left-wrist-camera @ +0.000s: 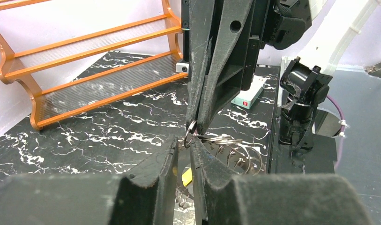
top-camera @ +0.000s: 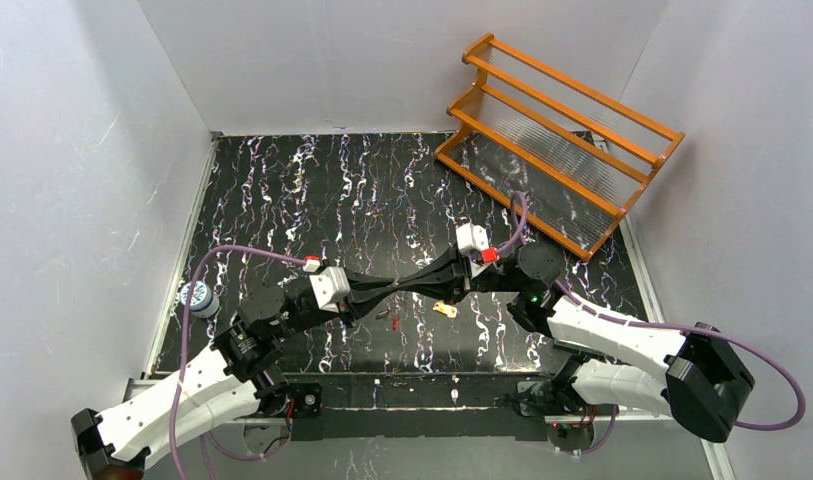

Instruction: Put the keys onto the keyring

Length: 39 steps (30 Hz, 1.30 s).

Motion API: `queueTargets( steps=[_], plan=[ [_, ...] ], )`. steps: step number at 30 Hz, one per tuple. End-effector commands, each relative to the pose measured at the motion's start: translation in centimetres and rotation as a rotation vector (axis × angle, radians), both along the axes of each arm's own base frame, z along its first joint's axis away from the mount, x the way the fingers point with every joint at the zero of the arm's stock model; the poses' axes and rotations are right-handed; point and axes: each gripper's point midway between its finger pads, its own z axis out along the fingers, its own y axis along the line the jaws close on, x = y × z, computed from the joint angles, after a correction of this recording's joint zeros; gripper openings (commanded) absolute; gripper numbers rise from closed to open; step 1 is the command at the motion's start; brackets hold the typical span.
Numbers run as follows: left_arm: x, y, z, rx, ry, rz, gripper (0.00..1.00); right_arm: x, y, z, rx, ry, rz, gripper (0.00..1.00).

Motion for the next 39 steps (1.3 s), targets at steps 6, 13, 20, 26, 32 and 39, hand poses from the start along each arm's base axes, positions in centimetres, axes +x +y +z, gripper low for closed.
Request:
queueTargets(
  steps=[6, 13, 20, 26, 32, 39],
  plan=[
    [0.1, -0.2, 0.1, -0.046, 0.001, -0.003, 0.00, -0.9, -0.5, 2.1, 0.074, -0.063, 0.021, 0.01],
    [0.4, 0.9, -0.2, 0.029, -0.035, 0.041, 0.00, -0.3, -0.8, 2.4, 0.079, -0.069, -0.033, 0.36],
    [0.1, 1.6, 0.2, 0.171, -0.214, 0.017, 0.00, -0.1, -1.6, 3.3, 0.094, -0.137, -0.082, 0.77],
    [-0.6, 2.2, 1.2, 0.248, -0.511, -0.029, 0.00, 0.2, -1.9, 3.1, 0.076, -0.165, -0.112, 0.85],
    [-0.9, 2.8, 1.5, 0.287, -0.694, -0.027, 0.00, 0.6, -2.0, 2.1, 0.042, -0.147, -0.139, 0.88],
    [-1.0, 3.0, 0.8, 0.267, -0.595, -0.019, 0.00, 1.4, -2.0, 0.9, -0.013, -0.111, -0.180, 0.88]
  ],
)
